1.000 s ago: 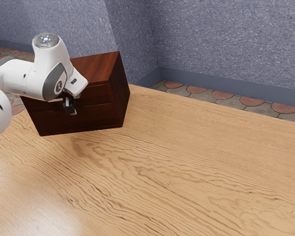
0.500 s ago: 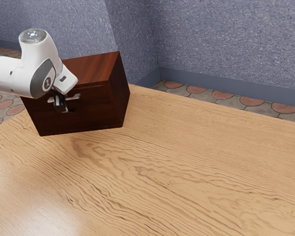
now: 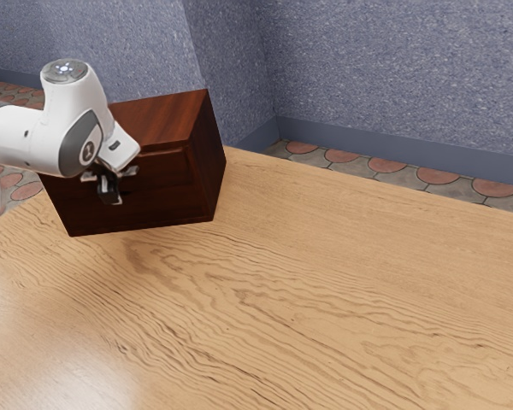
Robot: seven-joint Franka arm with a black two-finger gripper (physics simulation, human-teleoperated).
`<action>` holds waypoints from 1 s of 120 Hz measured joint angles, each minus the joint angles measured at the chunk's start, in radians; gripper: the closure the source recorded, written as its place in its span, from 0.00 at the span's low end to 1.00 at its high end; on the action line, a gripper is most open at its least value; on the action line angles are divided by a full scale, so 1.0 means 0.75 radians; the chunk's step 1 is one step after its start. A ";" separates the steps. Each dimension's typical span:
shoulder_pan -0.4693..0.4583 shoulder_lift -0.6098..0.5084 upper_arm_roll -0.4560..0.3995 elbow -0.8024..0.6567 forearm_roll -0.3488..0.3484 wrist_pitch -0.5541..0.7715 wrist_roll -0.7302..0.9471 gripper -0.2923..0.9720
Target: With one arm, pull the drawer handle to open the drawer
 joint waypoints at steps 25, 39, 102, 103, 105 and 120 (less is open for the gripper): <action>0.000 -0.048 0.000 -0.010 -0.006 -0.021 0.008 0.59; 0.000 -0.100 0.000 -0.046 -0.003 -0.021 0.009 0.49; -0.003 -0.284 -0.019 -0.289 0.009 0.020 -0.011 0.47; -0.003 -0.288 -0.019 -0.294 0.009 0.021 -0.011 0.47; -0.004 -0.295 -0.020 -0.304 0.011 0.022 -0.011 0.46; -0.010 -0.352 -0.023 -0.375 0.022 0.026 -0.016 0.42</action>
